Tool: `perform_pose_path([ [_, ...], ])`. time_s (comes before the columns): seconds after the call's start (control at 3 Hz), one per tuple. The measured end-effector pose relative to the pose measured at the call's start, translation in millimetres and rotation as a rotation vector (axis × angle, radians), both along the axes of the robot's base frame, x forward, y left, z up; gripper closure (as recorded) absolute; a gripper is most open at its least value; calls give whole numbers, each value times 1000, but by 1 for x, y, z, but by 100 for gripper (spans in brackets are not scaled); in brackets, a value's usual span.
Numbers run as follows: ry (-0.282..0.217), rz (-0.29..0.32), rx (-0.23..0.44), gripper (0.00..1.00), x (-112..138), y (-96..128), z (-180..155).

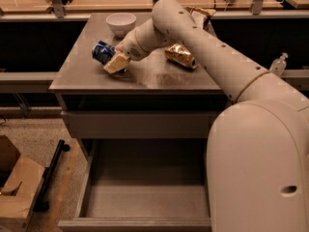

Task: Place pepsi can into middle drawer

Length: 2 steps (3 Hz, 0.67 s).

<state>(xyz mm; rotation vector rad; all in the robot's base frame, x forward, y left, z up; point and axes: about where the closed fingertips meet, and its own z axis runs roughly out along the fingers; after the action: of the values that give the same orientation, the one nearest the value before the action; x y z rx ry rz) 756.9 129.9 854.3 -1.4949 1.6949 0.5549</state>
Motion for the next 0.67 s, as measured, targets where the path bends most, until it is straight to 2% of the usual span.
perform_pose_path([
  [0.33,19,-12,11,100,-39,-14,13],
  [0.67,46,-35,-16,100,-94,-40,28],
])
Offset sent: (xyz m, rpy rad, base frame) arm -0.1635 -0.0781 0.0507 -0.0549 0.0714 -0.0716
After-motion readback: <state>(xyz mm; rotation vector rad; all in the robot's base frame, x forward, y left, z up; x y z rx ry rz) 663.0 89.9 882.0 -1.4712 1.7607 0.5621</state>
